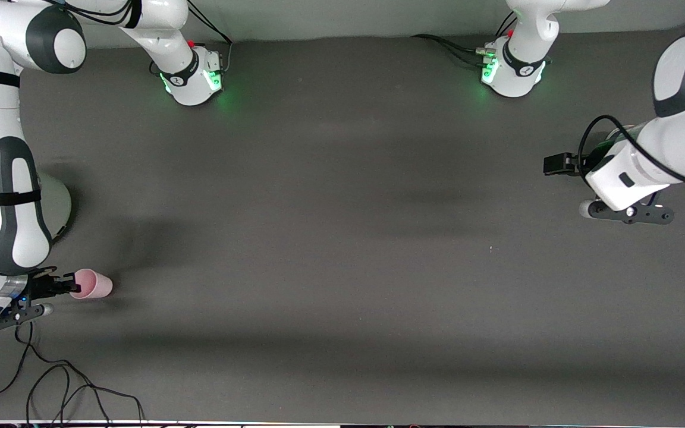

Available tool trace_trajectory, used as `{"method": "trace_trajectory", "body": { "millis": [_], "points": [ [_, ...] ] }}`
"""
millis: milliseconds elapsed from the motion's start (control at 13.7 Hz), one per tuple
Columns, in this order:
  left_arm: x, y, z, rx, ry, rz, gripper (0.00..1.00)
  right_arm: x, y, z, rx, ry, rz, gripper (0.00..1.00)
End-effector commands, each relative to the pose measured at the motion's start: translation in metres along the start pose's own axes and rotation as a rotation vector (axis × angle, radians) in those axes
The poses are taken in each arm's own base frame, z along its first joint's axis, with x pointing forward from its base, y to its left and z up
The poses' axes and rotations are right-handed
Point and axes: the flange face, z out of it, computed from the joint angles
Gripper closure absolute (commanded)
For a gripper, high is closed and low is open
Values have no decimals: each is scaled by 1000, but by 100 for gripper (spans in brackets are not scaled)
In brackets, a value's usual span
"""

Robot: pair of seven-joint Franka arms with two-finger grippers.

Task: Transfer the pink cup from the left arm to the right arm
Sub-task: 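Lower the cup onto the table with the right gripper while the left gripper retracts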

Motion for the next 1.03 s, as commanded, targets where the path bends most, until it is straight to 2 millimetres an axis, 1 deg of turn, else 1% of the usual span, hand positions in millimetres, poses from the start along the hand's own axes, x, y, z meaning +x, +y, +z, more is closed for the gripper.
{"method": "trace_trajectory", "body": {
  "millis": [0, 73, 146, 293, 366, 439, 513, 659, 732, 806, 952],
  "points": [
    [-10, -2, 28, 40, -36, -30, 0, 6, 2, -8, 7, 26, -1, 1],
    [-11, 6, 28, 46, -48, -31, 0, 8, -1, -15, 5, 32, -3, 0],
    [-13, 18, 35, 60, -82, -14, 0, 11, -7, -31, -2, 43, 5, 0],
    [-15, 15, 51, 69, -189, -1, 0, 5, -17, -81, 14, 29, 24, 0],
    [-22, 15, 43, 69, -199, 3, 0, 0, -22, -109, 13, 32, 24, 0],
    [-26, 20, 33, 64, -202, 12, 0, -6, -26, -135, 9, 32, 21, 0],
    [-27, 22, 26, 73, -196, 14, 0, -14, -32, -161, 13, 26, 18, 0],
    [-27, 18, 21, 69, -186, 8, 0, -34, -47, -217, 13, 11, 19, 0],
    [-27, 16, 23, 67, -190, 6, 0, -43, -61, -243, 5, -5, 27, 0],
    [-26, 19, 26, 69, -196, 10, 0, -46, -86, -268, 3, -13, 45, 0],
    [-25, 22, 26, 70, -181, 51, 0, -52, -139, -301, 4, -19, 110, 0]
  ]
}}
